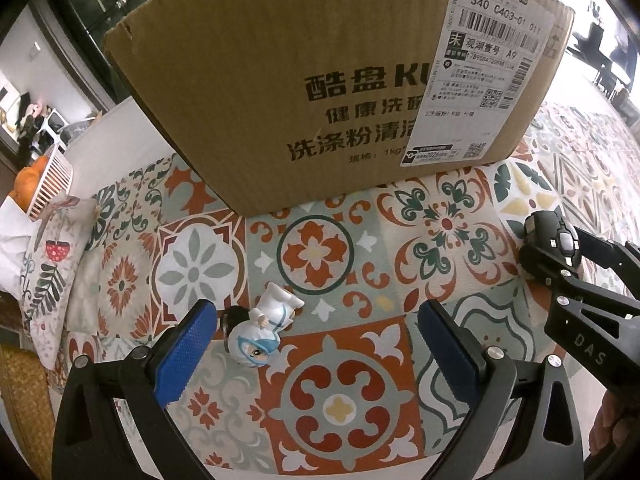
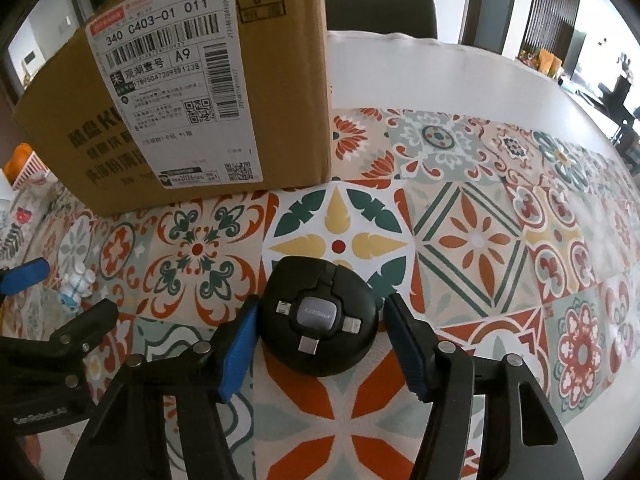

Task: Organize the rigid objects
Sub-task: 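Close the right tool on the black round puck and lift it, then grasp the white-and-blue figurine with the left tool while the right tool holds the puck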

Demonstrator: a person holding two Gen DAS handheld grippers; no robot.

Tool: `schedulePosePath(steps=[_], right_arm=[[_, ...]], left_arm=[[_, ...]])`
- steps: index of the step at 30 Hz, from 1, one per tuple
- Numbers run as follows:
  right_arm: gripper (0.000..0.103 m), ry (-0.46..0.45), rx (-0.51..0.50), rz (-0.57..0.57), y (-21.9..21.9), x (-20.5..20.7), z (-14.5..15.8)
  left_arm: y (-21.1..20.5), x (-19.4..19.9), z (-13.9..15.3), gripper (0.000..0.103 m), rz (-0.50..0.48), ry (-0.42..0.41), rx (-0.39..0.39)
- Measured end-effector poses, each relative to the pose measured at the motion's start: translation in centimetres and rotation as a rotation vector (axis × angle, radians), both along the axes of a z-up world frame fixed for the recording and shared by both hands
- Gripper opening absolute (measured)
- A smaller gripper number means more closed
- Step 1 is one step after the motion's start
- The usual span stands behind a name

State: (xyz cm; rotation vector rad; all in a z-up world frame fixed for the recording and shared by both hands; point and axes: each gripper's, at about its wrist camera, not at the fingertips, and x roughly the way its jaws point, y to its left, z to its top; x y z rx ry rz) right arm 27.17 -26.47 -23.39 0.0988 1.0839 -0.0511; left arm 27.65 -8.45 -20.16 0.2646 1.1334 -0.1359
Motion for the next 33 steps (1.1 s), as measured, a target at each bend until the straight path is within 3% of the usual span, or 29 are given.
schedulePosePath(steps=[9, 16, 23, 29, 33], right_arm=[[0.056, -0.005, 0.005, -0.003, 1.1, -0.9, 0.8], [0.056, -0.036, 0.022, 0.007, 3.3, -2.4, 2.8], [0.056, -0.049, 0.018, 0.040, 6.2, -3.3, 4.0], [0.056, -0.033, 0.023, 0.053, 7.6, -3.5, 3.2], [0.056, -0.014, 0.023, 0.045, 7.8, -3.3, 2.8]], left_arm=[[0.6, -0.6, 0.8, 0.102, -0.008, -0.016, -0.032], [2.4, -1.3, 2.3, 0.099, -0.034, -0.004, -0.122], [4.9, -2.3, 3.1, 0.099, -0.047, -0.016, -0.135], [6.3, -2.5, 2.1, 0.091, -0.067, -0.009, -0.179], [6.8, -2.3, 1.3, 0.077, -0.067, 0.015, -0.200]])
